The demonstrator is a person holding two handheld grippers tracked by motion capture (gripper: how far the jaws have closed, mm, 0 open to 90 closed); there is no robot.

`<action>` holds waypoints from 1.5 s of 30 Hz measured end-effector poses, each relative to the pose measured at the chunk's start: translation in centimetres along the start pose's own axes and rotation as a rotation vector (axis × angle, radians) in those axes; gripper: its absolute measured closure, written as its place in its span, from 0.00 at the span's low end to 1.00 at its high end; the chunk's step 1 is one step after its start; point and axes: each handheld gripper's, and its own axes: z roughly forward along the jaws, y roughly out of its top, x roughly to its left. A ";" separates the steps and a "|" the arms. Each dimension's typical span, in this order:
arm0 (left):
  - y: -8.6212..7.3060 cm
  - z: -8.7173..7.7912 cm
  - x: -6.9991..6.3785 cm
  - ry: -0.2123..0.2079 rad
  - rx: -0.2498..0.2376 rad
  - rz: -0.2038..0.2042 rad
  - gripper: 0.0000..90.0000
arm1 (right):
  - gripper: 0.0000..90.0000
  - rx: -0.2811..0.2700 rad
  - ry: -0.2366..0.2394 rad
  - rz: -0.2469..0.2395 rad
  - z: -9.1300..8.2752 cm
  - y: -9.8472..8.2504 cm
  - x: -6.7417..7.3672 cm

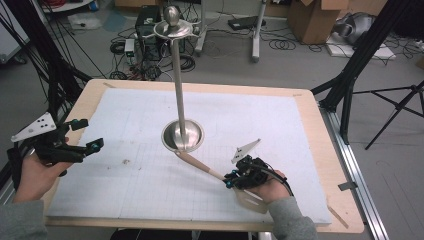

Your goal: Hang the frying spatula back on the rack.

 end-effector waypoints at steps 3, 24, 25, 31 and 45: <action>0.0 0.0 0.0 0.000 0.001 0.000 0.03 | 0.87 -0.013 0.004 0.009 -0.3 0.0 -0.1; -0.3 0.0 0.0 -0.029 -0.005 -0.007 0.03 | 0.87 -0.195 0.032 0.025 -4.4 -0.4 -1.5; -0.3 -0.1 0.0 -0.034 -0.008 -0.008 0.03 | 0.87 -0.195 0.032 0.025 -4.4 -0.4 -1.5; -0.4 -0.2 0.0 -0.034 -0.010 -0.009 0.03 | 0.87 -0.250 0.029 0.024 -5.6 -0.2 -1.6; -0.7 -0.7 -0.1 -0.022 -0.002 -0.012 0.03 | 0.87 -0.350 0.024 -0.004 -7.9 0.4 -1.9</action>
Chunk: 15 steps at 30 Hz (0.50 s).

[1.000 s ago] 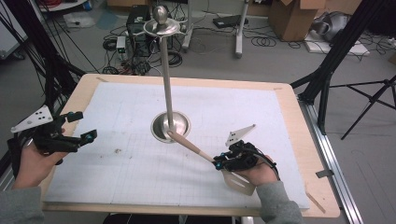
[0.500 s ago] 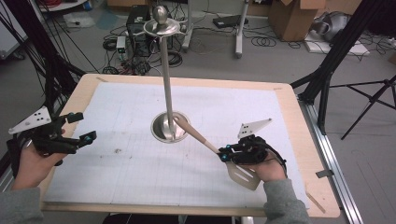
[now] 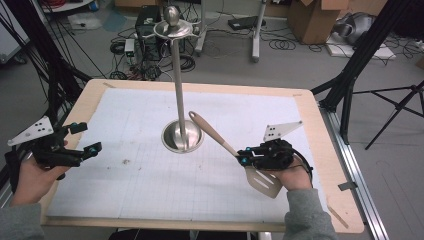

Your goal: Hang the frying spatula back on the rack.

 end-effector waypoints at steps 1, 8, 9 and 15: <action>0.0 -0.1 0.0 0.003 0.003 0.004 0.03 | 0.87 -0.019 0.005 0.003 -0.3 0.2 -0.1; -0.2 -0.4 0.1 0.011 0.004 -0.001 0.03 | 0.87 -0.037 0.007 -0.009 -0.9 0.8 -0.3; -0.2 -0.4 0.1 0.011 0.004 -0.001 0.03 | 0.87 -0.042 0.007 -0.014 -1.0 0.9 -0.3; -0.3 -0.6 0.1 0.016 0.009 -0.003 0.03 | 0.87 -0.033 0.021 -0.025 -1.6 1.5 -0.5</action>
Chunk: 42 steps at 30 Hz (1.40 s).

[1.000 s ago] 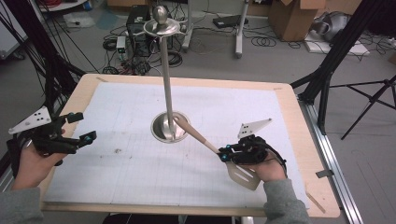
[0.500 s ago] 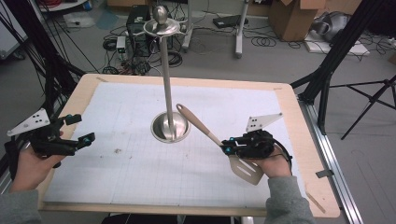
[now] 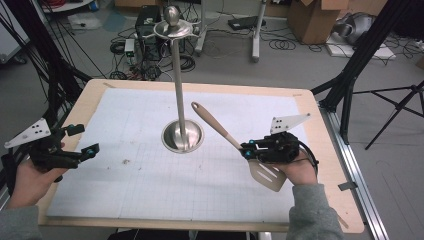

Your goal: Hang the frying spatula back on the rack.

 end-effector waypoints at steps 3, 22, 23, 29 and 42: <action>0.0 0.0 0.0 0.001 0.001 -0.002 0.03 | 0.87 0.003 -0.004 0.000 -0.2 0.1 -0.1; -0.3 -0.2 0.0 0.009 0.004 -0.010 0.03 | 0.87 -0.022 -0.049 -0.066 -3.7 3.3 -0.1; -0.3 -0.2 0.0 0.009 0.004 -0.010 0.03 | 0.87 -0.022 -0.049 -0.066 -3.7 3.3 -0.1; -0.3 -0.4 0.0 0.009 0.001 -0.012 0.03 | 0.87 -0.027 -0.050 -0.063 -4.5 4.0 -0.2; -0.5 -1.1 -0.2 0.002 -0.012 -0.029 0.03 | 0.87 -0.031 -0.046 -0.057 -5.4 5.6 -1.0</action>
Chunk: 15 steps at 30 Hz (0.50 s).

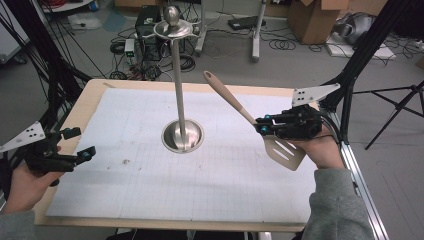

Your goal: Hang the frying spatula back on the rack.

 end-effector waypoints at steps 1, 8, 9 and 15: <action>0.0 -0.1 0.0 -0.003 -0.001 0.000 0.03 | 0.87 0.005 0.000 -0.001 0.0 0.1 -0.1; 0.0 -0.4 0.0 -0.012 -0.007 -0.002 0.03 | 0.87 0.000 -0.008 -0.014 -0.2 0.9 -0.5; 0.0 -0.5 0.0 -0.013 -0.006 -0.001 0.03 | 0.87 0.000 -0.003 -0.014 -0.2 1.0 -0.5; -0.1 -0.8 -0.1 -0.007 -0.005 0.002 0.03 | 0.87 -0.011 -0.005 -0.014 -0.5 1.6 -0.7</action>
